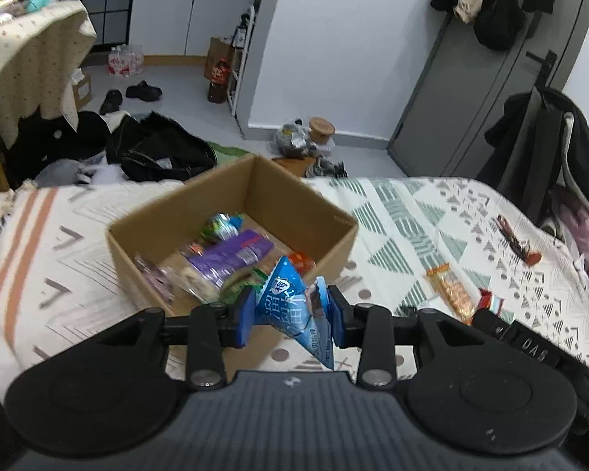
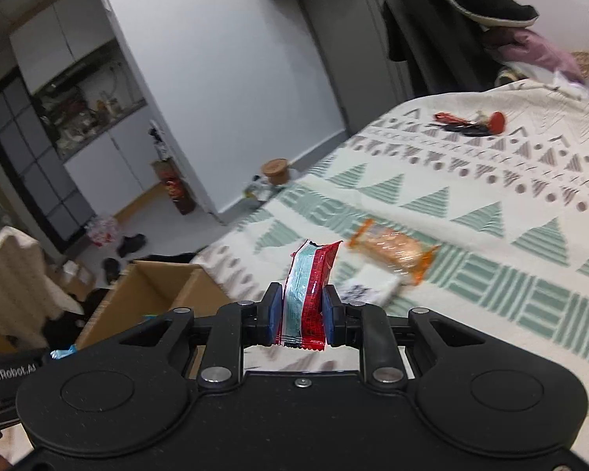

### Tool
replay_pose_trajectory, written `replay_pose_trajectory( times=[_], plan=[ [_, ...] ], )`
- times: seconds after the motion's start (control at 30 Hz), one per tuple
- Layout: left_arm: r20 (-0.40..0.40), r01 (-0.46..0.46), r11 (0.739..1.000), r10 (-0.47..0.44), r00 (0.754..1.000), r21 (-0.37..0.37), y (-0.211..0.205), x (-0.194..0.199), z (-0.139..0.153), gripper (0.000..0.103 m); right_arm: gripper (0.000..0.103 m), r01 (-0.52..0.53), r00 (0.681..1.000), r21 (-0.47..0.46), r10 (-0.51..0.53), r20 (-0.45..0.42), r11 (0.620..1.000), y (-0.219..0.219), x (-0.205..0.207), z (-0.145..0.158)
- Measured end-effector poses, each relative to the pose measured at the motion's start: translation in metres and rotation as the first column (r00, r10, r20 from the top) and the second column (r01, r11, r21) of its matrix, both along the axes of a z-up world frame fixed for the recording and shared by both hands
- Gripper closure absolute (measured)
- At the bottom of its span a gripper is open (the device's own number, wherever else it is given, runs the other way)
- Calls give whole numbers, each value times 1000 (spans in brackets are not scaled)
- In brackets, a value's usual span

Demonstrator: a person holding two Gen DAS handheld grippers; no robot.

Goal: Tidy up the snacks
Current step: 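Carry both snacks over the box and open both grippers to drop them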

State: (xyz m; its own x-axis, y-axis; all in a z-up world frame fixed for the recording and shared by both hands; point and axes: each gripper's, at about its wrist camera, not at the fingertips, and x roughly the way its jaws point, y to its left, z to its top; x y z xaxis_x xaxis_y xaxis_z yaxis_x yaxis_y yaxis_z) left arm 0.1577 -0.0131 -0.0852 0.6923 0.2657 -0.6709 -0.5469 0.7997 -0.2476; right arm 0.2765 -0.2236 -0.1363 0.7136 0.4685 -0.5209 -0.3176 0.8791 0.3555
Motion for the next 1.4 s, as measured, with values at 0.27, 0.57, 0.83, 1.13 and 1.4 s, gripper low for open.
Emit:
replay_pose_trajectory(
  times=[0.27, 0.57, 0.83, 1.13, 1.4],
  plan=[
    [57, -39, 999, 37, 998, 23, 34, -24, 38, 66, 82, -79, 996, 6, 79, 48, 997, 31, -22, 9],
    [59, -84, 996, 83, 995, 13, 85, -37, 53, 65, 82, -140, 988, 4, 139, 70, 990, 73, -29, 15],
    [53, -69, 997, 70, 996, -22, 109, -26, 50, 65, 82, -186, 980, 7, 184, 75, 983, 97, -30, 15],
    [22, -29, 997, 31, 999, -67, 123, 0, 27, 62, 82, -229, 972, 21, 227, 66, 973, 124, -28, 9],
    [-15, -54, 993, 52, 999, -109, 138, 3, 16, 50, 82, -261, 965, 45, 260, 23, 964, 135, -19, 0]
  ],
)
